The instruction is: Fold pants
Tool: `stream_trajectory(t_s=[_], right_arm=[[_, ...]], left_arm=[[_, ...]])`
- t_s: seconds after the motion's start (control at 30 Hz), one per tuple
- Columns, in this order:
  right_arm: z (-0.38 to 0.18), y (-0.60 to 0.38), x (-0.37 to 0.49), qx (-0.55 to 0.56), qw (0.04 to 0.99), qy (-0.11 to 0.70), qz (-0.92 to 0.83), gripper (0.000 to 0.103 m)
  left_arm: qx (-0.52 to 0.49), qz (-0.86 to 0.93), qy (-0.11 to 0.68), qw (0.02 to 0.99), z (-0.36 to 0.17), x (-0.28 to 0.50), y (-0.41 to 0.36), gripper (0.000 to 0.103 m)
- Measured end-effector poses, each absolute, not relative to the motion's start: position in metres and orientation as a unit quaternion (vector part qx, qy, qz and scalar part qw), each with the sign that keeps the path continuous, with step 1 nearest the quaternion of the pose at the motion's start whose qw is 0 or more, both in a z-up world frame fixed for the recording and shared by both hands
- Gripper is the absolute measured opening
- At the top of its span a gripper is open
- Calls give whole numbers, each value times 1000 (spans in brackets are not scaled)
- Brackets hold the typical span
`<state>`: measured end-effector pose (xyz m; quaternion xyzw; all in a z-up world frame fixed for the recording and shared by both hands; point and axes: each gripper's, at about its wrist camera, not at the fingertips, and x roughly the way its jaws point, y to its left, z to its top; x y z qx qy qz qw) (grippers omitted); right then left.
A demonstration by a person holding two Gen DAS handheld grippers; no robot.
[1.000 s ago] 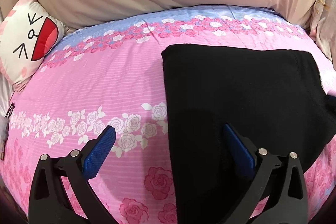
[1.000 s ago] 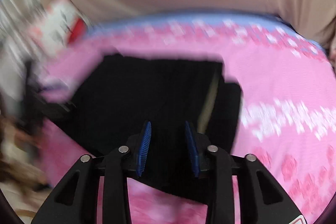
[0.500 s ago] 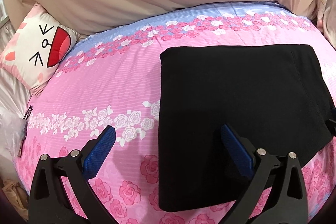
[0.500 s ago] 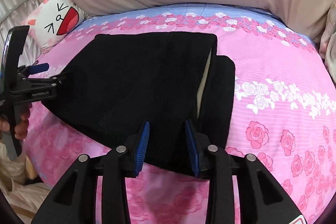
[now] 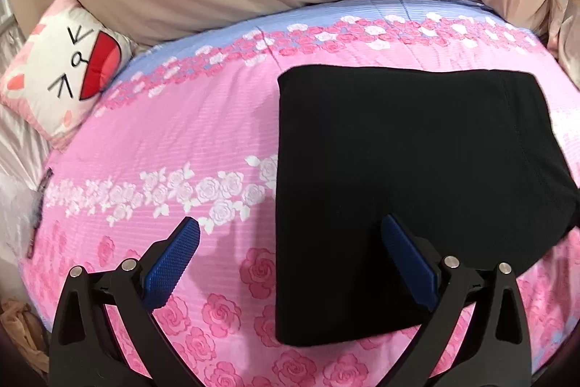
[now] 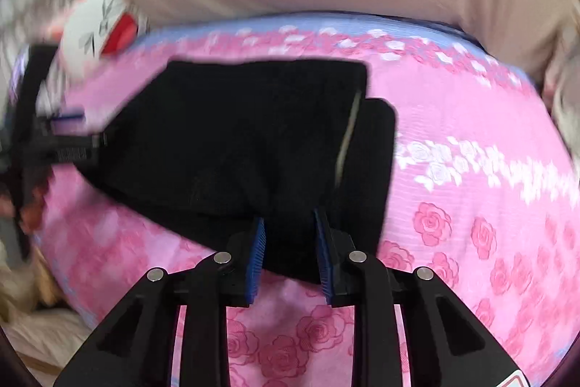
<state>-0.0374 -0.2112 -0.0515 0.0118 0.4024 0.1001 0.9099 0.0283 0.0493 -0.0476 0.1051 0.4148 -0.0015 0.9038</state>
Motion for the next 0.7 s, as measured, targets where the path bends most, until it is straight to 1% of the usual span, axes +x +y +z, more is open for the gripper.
stream_trajectory(t_s=[0.03, 0.07, 0.1, 0.13, 0.17, 0.23, 0.27, 0.3, 0.4, 0.47, 0.57, 0.7], right_arm=[[-50, -216, -39, 19, 911, 399, 105, 24], [-57, -223, -37, 31, 904, 411, 112, 25], [-67, -226, -34, 34, 894, 433, 112, 31], [-79, -230, -33, 34, 883, 456, 106, 30], [-82, -235, -36, 43, 884, 454, 108, 30], [-76, -250, -48, 98, 886, 436, 118, 46], [-72, -263, -53, 133, 889, 422, 116, 58], [-69, -271, -55, 151, 891, 413, 113, 63], [-70, -294, -53, 210, 883, 407, 105, 63], [-75, -301, -46, 238, 873, 413, 106, 63], [-78, -295, -39, 250, 864, 423, 113, 64], [-87, -281, -24, 242, 860, 436, 108, 70]], left_arm=[[97, -6, 412, 906, -46, 26, 53, 98], [95, -5, 412, 906, -47, 25, 56, 98], [93, -4, 415, 905, -51, 26, 59, 98], [91, -5, 422, 902, -55, 28, 60, 98], [88, -9, 427, 900, -57, 28, 61, 98], [68, -24, 422, 904, -52, 21, 68, 98], [57, -36, 419, 906, -48, 17, 71, 98], [48, -45, 418, 906, -45, 14, 74, 98], [-25, -93, 426, 899, -38, 10, 92, 98], [-95, -125, 440, 884, -41, 15, 107, 98], [-129, -129, 449, 875, -49, 23, 113, 98], [-165, -146, 483, 847, -72, 45, 108, 98]])
